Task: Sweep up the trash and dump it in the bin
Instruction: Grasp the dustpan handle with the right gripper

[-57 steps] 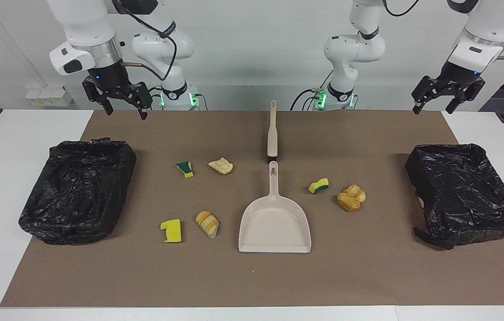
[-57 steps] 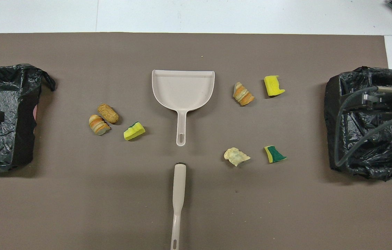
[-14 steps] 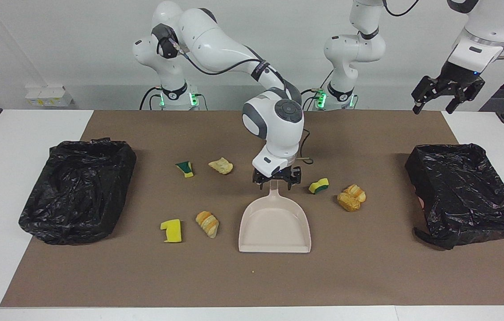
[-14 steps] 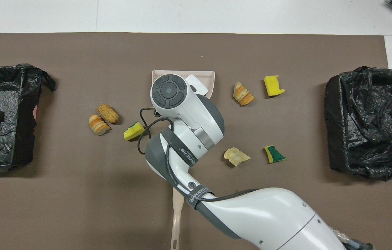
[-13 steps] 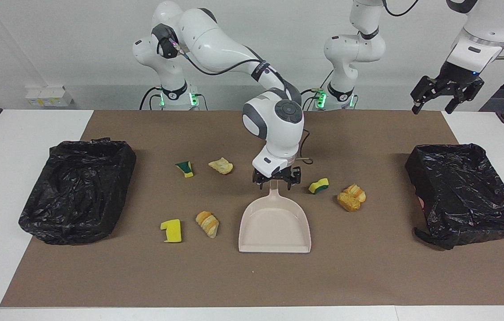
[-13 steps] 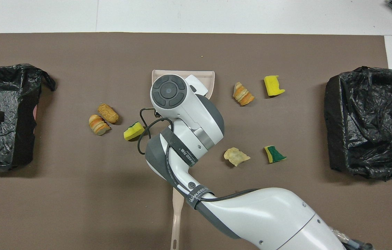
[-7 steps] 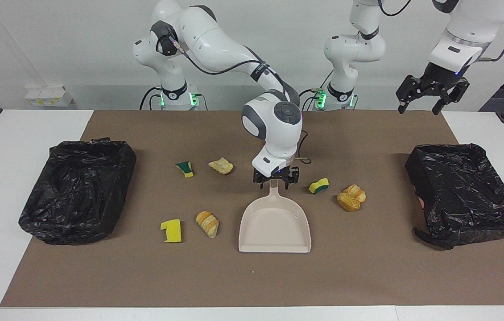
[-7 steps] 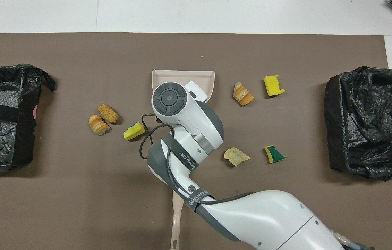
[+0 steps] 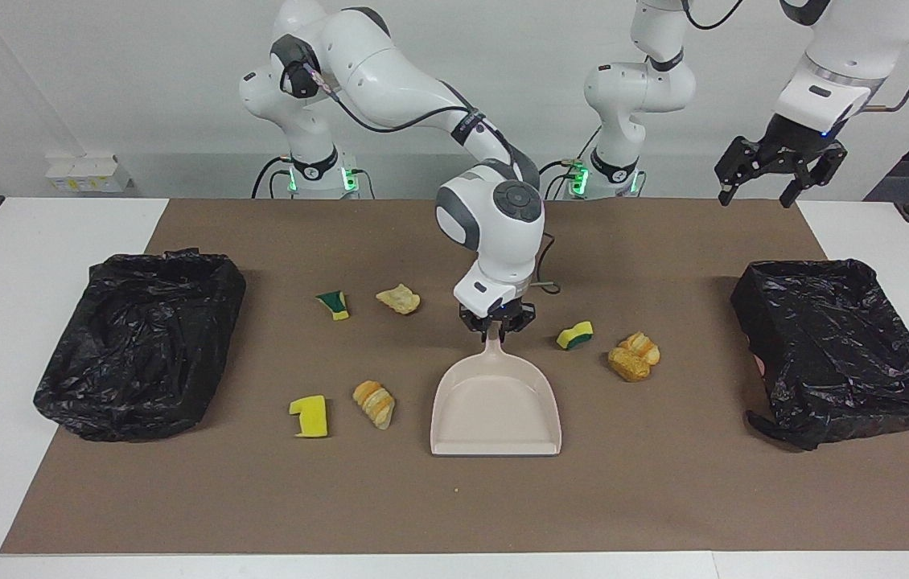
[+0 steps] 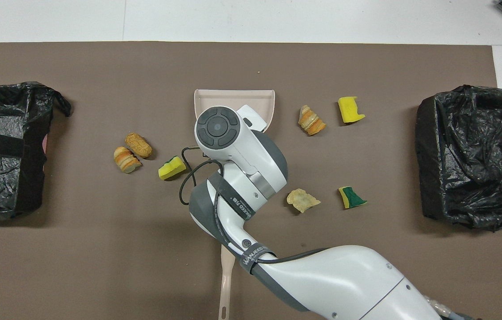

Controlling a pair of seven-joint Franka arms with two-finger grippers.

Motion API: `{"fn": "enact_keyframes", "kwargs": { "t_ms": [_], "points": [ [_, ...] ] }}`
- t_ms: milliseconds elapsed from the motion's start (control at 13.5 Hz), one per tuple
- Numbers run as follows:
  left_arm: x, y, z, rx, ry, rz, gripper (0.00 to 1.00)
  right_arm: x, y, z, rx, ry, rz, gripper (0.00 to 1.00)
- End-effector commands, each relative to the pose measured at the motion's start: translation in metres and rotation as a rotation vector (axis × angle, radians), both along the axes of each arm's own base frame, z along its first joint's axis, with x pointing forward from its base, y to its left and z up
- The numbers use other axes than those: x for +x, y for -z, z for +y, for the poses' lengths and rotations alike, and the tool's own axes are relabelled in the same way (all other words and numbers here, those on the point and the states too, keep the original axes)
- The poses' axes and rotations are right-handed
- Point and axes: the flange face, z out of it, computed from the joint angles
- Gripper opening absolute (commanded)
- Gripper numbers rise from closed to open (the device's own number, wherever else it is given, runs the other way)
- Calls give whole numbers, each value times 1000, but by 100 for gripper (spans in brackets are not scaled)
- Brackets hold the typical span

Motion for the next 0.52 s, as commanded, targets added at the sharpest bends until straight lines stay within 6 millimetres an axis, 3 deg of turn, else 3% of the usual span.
{"fn": "enact_keyframes", "kwargs": {
  "t_ms": [0, 74, 296, 445],
  "points": [
    [-11, 3, 2, 3, 3, 7, 100, -4, -4, -4, 1, -8, -11, 5],
    [-12, 8, 0, 4, 3, 14, 100, -4, -8, -4, 3, -27, -15, 0],
    [-14, 23, -19, 5, 25, 24, 100, 1, -35, -15, 16, -99, -35, 0],
    [-17, 34, -31, 7, 48, 42, 100, 2, -38, -17, 16, -117, -42, 0]
  ]
}}
